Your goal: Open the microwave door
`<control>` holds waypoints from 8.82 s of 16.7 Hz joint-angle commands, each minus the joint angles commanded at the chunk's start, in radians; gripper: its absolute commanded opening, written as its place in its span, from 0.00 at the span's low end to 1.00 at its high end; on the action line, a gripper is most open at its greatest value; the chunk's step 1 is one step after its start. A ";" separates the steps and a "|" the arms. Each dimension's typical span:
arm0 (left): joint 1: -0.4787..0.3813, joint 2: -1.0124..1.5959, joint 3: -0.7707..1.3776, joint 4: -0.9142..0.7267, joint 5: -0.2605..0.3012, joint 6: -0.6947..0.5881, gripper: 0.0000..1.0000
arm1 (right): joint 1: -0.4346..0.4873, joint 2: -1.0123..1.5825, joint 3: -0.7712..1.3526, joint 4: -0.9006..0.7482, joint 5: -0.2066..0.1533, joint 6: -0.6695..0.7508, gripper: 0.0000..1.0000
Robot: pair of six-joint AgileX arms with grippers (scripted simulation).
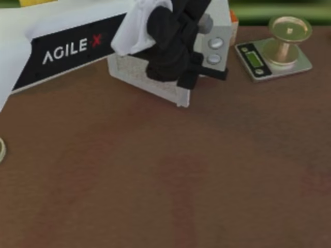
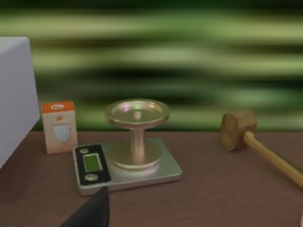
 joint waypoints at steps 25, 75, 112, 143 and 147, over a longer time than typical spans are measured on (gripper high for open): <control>0.021 -0.068 -0.100 0.043 0.054 0.094 0.00 | 0.000 0.000 0.000 0.000 0.000 0.000 1.00; 0.067 -0.167 -0.238 0.087 0.149 0.260 0.00 | 0.000 0.000 0.000 0.000 0.000 0.000 1.00; 0.118 -0.234 -0.324 0.097 0.237 0.412 0.00 | 0.000 0.000 0.000 0.000 0.000 0.000 1.00; 0.182 -0.286 -0.384 0.080 0.332 0.583 0.00 | 0.000 0.000 0.000 0.000 0.000 0.000 1.00; 0.182 -0.286 -0.384 0.080 0.332 0.583 0.00 | 0.000 0.000 0.000 0.000 0.000 0.000 1.00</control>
